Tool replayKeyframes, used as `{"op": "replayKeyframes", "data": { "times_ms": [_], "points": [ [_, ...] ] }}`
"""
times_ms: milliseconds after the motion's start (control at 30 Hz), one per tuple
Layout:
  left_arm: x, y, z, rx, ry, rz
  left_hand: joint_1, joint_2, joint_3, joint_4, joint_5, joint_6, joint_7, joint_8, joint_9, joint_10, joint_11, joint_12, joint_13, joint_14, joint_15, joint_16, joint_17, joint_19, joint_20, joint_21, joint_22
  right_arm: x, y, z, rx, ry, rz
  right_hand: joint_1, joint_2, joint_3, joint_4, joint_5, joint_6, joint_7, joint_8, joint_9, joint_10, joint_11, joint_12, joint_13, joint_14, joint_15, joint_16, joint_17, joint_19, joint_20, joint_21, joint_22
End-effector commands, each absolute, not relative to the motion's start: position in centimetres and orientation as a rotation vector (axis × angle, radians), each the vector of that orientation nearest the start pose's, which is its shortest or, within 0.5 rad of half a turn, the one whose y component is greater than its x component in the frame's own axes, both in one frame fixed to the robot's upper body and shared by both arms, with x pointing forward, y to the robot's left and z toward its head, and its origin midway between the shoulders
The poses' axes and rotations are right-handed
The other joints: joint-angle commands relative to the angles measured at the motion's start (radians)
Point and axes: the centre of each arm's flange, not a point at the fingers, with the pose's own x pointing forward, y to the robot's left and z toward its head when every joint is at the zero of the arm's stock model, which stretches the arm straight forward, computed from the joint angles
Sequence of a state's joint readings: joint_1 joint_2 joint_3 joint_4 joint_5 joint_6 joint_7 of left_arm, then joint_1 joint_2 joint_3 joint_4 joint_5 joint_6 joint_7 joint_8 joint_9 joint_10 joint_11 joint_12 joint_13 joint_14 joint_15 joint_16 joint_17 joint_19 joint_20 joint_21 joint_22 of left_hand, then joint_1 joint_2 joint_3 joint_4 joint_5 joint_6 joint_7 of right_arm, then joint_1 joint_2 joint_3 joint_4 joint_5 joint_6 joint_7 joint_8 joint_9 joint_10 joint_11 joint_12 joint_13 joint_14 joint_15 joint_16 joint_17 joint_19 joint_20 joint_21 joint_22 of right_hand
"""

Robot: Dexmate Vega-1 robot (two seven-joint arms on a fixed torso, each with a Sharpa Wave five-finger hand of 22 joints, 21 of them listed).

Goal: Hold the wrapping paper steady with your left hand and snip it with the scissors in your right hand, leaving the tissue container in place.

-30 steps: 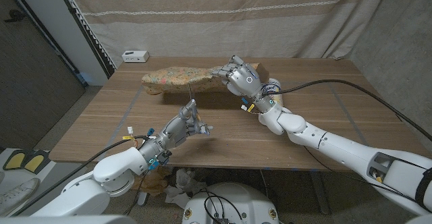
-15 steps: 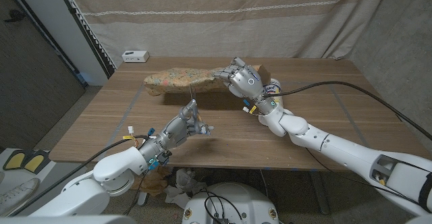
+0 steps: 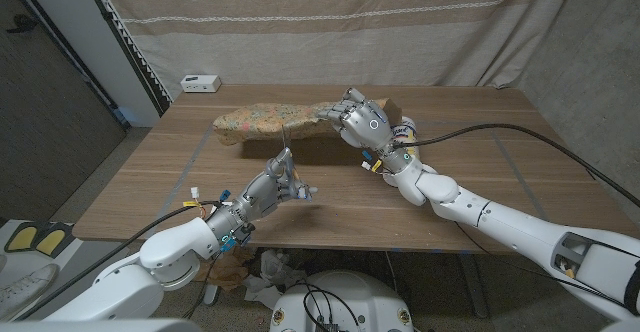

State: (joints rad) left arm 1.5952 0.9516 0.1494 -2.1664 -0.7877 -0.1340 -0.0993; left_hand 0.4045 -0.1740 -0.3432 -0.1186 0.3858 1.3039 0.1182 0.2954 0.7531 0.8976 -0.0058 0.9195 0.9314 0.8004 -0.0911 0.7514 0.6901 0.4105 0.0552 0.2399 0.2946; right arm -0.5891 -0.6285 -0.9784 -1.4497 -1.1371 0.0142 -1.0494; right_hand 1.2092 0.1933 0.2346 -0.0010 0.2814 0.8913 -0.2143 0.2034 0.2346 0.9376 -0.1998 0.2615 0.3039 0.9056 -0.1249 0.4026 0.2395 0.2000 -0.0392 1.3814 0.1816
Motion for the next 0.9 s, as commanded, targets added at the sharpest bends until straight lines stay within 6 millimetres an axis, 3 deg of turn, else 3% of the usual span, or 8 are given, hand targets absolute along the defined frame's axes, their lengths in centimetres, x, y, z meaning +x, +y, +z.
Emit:
{"op": "replayKeyframes", "data": {
  "times_ms": [33, 900],
  "points": [
    [44.0, 22.8, -12.1, 0.080, -0.366, -0.668, -0.011, 0.000, -0.006, -0.005, -0.004, -0.002, 0.005, -0.004, 0.001, 0.089, -0.078, 0.096, 0.001, -0.001, -0.034, 0.006, 0.000, 0.003, -0.002, -0.002, 0.002, 55.3, -10.8, -2.6, -1.403, -1.739, -0.363, -0.003, 0.001, 0.005, 0.001, 0.006, 0.010, -0.003, 0.004, 0.002, 0.006, 0.001, -0.004, 0.005, 0.005, -0.117, -0.006, 0.004, -0.004, -0.137, -0.002, 0.001],
    [44.5, 21.6, -12.4, 0.089, -0.346, -0.707, -0.014, 0.000, -0.006, -0.005, -0.004, 0.001, 0.009, -0.006, 0.005, 0.086, -0.079, 0.098, 0.002, -0.003, -0.036, 0.010, -0.001, 0.003, -0.002, -0.002, 0.002, 55.1, -10.6, -2.8, -1.398, -1.776, -0.355, -0.004, 0.002, 0.007, 0.001, 0.003, 0.006, -0.003, 0.005, 0.004, 0.002, 0.002, -0.008, 0.009, -0.006, -0.117, -0.011, 0.009, -0.016, -0.139, 0.004, 0.002]
  ]
}}
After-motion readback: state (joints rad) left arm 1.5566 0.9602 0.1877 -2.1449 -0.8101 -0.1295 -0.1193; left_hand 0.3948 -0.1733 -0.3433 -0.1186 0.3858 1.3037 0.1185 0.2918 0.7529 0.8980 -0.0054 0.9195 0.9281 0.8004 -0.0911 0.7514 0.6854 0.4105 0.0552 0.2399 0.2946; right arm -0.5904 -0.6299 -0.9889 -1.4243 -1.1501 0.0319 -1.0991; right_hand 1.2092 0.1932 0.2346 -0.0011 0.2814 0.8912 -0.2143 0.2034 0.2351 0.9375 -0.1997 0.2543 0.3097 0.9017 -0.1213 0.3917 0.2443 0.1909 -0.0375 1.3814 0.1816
